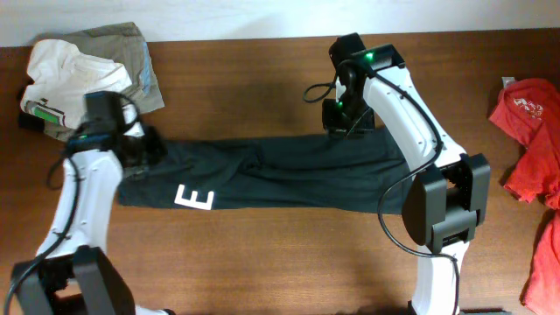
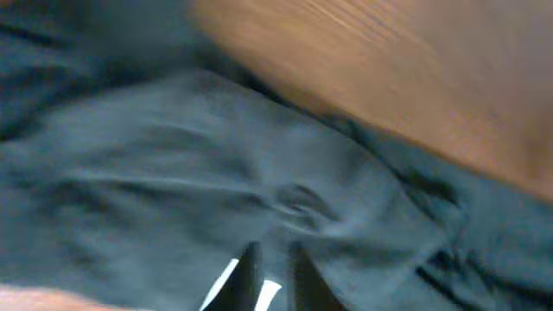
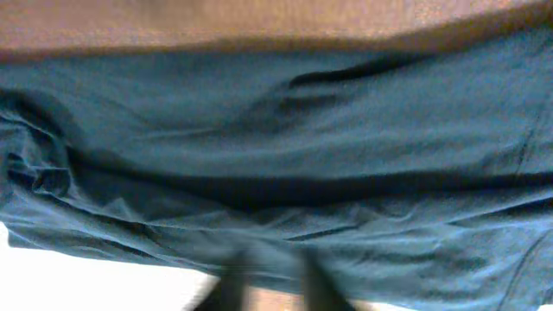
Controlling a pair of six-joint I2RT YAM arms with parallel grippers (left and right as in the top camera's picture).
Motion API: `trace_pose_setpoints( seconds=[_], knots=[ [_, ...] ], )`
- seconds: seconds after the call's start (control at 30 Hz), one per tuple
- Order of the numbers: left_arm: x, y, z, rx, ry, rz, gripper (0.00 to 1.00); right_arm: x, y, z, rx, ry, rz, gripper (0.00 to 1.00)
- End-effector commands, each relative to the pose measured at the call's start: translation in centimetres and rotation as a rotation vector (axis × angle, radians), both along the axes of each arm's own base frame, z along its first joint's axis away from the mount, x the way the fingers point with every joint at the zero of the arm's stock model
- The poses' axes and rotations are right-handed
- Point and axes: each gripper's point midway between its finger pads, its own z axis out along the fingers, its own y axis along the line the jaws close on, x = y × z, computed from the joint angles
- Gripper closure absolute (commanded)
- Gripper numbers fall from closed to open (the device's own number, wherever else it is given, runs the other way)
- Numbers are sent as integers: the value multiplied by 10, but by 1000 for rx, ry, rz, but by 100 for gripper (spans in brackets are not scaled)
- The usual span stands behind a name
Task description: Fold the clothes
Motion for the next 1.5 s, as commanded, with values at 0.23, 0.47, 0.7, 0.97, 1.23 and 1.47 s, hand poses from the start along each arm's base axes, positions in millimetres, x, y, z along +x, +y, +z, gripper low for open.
trace_pose_setpoints(
  seconds=[0.23, 0.47, 0.7, 0.97, 1.23, 1.47],
  knots=[
    [-1, -24, -111, -30, 230, -101, 96, -50, -6, -98, 76, 177, -44, 93],
    [-21, 47, -140, 22, 331, 72, 98, -48, -71, -113, 55, 209, -217, 96],
    [-16, 73, -94, 65, 231, 136, 99, -31, -158, -102, -94, 159, -390, 96],
    [-15, 73, 26, 127, -51, 152, 7, -22, -239, -11, -15, 53, -478, 4],
    [-17, 63, 23, 72, -40, 137, 1, -52, -198, -84, 307, 87, -362, 1],
    [-16, 58, 23, 44, -47, 128, 1, -67, -131, -118, 401, 112, -268, 1]
  ],
)
